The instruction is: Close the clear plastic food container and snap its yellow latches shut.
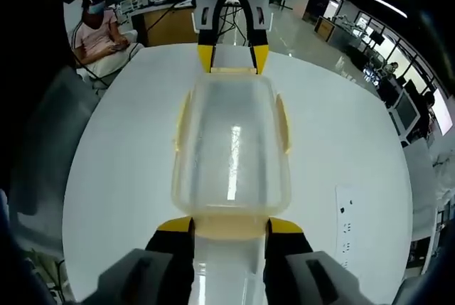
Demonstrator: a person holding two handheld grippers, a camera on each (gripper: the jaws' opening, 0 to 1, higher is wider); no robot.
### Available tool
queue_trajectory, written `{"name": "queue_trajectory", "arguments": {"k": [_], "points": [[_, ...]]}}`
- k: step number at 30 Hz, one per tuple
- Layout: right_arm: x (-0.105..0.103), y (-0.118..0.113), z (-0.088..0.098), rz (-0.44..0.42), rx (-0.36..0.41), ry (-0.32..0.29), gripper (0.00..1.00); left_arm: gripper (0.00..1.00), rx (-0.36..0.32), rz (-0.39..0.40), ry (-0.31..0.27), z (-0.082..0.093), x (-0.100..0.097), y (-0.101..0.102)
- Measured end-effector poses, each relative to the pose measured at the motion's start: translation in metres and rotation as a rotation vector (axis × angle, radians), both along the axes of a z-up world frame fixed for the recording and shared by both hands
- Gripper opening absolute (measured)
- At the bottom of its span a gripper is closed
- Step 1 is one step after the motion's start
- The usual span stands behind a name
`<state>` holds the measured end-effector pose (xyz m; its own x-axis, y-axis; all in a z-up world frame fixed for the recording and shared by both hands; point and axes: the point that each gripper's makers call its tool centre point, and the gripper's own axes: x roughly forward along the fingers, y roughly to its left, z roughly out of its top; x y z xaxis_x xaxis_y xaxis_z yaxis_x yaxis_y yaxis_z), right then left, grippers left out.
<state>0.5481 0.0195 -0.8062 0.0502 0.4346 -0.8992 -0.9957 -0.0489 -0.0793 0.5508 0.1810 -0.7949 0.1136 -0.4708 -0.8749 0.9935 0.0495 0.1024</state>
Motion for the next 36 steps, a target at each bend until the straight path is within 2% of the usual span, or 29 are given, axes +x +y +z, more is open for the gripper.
{"name": "queue_trajectory", "arguments": {"k": [10, 26, 36], "points": [[0.0, -0.01, 0.001, 0.004, 0.014, 0.002, 0.35, 0.35, 0.018, -0.002, 0.002, -0.003, -0.001, -0.012], [0.0, -0.049, 0.004, -0.018, 0.018, -0.006, 0.35, 0.35, 0.016, -0.005, -0.016, 0.001, -0.002, -0.05], [0.003, -0.07, 0.003, -0.034, 0.018, 0.001, 0.35, 0.35, 0.036, -0.017, -0.021, 0.002, 0.006, -0.073]]}}
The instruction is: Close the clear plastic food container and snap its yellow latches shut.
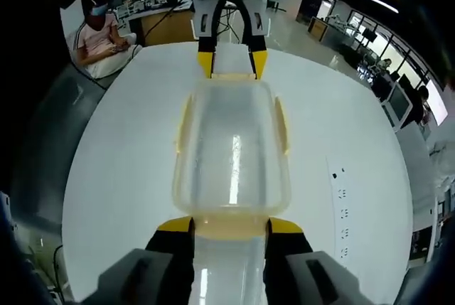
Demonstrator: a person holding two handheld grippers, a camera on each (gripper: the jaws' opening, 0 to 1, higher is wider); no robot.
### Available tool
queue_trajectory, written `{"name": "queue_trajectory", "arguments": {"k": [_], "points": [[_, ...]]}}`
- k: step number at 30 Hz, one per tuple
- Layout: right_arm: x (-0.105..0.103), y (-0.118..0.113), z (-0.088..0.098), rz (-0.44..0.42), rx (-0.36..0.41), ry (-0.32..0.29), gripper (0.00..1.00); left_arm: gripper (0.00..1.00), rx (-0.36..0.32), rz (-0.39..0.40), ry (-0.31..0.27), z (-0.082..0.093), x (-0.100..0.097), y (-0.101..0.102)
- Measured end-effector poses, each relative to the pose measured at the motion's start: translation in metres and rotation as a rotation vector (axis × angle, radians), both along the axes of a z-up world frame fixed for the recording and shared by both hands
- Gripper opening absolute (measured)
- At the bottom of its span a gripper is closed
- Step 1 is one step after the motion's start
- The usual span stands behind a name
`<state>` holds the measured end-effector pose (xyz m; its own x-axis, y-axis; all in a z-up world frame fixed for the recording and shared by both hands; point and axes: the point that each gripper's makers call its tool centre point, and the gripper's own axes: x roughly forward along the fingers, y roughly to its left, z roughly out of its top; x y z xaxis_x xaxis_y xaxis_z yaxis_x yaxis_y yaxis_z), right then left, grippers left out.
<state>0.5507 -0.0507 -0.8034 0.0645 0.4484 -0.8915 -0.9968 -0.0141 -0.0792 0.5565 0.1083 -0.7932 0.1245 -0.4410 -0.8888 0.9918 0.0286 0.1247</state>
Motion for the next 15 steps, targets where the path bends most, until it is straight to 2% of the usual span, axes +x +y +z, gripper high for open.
{"name": "queue_trajectory", "arguments": {"k": [15], "points": [[-0.004, -0.033, -0.002, -0.01, 0.0, 0.007, 0.35, 0.35, 0.003, -0.006, 0.011, -0.006, -0.002, -0.032]]}}
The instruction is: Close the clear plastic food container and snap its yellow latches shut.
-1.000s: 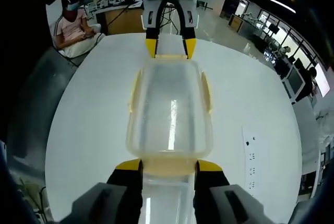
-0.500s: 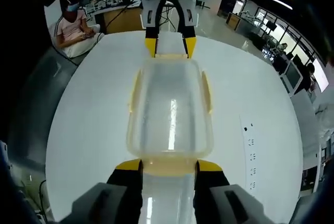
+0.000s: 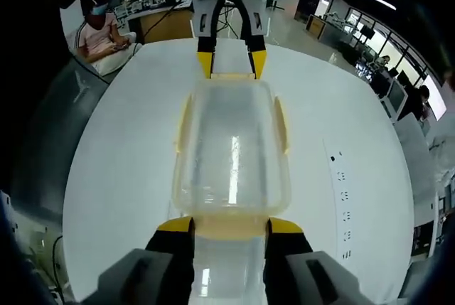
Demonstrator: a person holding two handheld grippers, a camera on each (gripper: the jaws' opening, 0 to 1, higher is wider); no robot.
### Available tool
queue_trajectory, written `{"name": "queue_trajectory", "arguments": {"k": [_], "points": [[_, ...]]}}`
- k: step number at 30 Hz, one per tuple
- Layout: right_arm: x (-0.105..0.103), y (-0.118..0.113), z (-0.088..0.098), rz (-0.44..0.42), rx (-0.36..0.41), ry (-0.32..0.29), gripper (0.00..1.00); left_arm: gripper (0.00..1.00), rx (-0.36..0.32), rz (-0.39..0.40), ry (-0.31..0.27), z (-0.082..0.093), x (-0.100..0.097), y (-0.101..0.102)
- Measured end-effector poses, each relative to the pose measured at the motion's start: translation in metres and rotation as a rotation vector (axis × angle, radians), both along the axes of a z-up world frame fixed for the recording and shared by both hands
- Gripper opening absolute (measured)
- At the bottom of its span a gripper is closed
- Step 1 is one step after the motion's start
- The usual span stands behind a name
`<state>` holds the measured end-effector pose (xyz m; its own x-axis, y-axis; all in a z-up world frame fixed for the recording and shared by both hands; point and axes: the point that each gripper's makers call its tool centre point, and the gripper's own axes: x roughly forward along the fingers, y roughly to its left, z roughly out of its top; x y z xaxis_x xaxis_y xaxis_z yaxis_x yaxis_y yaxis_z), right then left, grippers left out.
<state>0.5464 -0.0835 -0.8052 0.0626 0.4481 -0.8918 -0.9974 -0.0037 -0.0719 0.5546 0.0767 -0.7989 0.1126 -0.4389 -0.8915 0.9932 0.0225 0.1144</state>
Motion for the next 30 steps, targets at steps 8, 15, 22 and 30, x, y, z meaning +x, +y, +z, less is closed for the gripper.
{"name": "queue_trajectory", "arguments": {"k": [8, 15, 22, 30], "points": [[-0.003, -0.017, -0.003, 0.003, -0.008, 0.0, 0.35, 0.35, -0.001, 0.007, 0.005, -0.001, -0.004, -0.017], [-0.002, -0.029, -0.004, 0.0, -0.001, 0.007, 0.35, 0.35, 0.002, 0.014, 0.013, -0.004, -0.004, -0.029], [-0.003, -0.042, -0.002, -0.004, 0.001, 0.008, 0.35, 0.35, 0.0, 0.009, 0.018, -0.005, -0.004, -0.041], [-0.004, -0.058, -0.002, -0.001, -0.017, 0.007, 0.35, 0.35, -0.017, 0.016, 0.024, -0.007, -0.005, -0.058]]}}
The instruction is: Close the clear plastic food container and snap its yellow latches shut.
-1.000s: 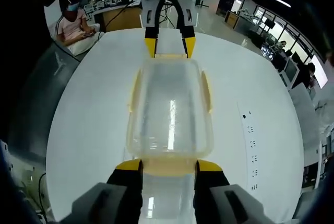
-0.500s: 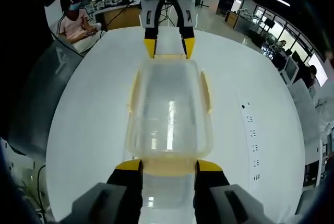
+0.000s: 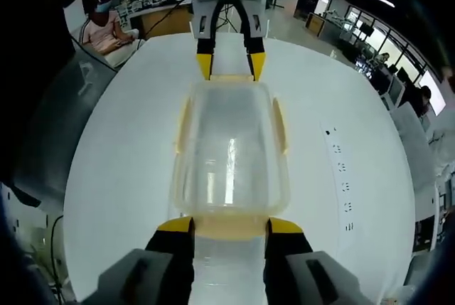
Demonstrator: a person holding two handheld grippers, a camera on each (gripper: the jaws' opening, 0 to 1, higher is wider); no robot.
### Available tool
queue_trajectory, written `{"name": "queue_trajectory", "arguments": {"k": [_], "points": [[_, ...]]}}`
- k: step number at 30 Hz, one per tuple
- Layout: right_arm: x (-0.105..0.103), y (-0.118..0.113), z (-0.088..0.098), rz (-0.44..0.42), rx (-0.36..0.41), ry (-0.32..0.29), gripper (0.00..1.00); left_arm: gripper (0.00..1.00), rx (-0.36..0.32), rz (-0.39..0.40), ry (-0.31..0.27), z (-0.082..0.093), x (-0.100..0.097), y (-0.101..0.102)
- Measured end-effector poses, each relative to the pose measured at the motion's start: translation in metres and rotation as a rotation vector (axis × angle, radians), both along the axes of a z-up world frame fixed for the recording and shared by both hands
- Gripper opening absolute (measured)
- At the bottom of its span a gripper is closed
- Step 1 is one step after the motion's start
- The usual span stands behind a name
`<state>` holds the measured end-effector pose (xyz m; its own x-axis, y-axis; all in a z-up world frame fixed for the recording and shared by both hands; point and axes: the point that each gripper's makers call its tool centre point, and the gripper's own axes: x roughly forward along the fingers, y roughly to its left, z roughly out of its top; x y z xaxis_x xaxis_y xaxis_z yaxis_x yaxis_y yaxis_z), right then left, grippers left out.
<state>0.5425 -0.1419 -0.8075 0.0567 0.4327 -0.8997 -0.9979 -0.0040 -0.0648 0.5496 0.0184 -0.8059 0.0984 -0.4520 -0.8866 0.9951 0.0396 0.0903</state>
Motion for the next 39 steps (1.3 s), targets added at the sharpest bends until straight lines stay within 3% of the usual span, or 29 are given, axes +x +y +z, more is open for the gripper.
{"name": "queue_trajectory", "arguments": {"k": [18, 31, 39], "points": [[-0.011, -0.042, -0.004, -0.032, -0.022, 0.018, 0.35, 0.35, -0.018, -0.025, 0.013, -0.002, -0.004, -0.041], [-0.014, -0.074, -0.009, -0.044, -0.085, 0.022, 0.35, 0.35, -0.036, -0.029, 0.025, -0.006, -0.008, -0.073], [-0.017, -0.075, -0.016, -0.032, -0.11, 0.036, 0.36, 0.35, -0.027, -0.025, 0.045, -0.013, -0.011, -0.075]]}}
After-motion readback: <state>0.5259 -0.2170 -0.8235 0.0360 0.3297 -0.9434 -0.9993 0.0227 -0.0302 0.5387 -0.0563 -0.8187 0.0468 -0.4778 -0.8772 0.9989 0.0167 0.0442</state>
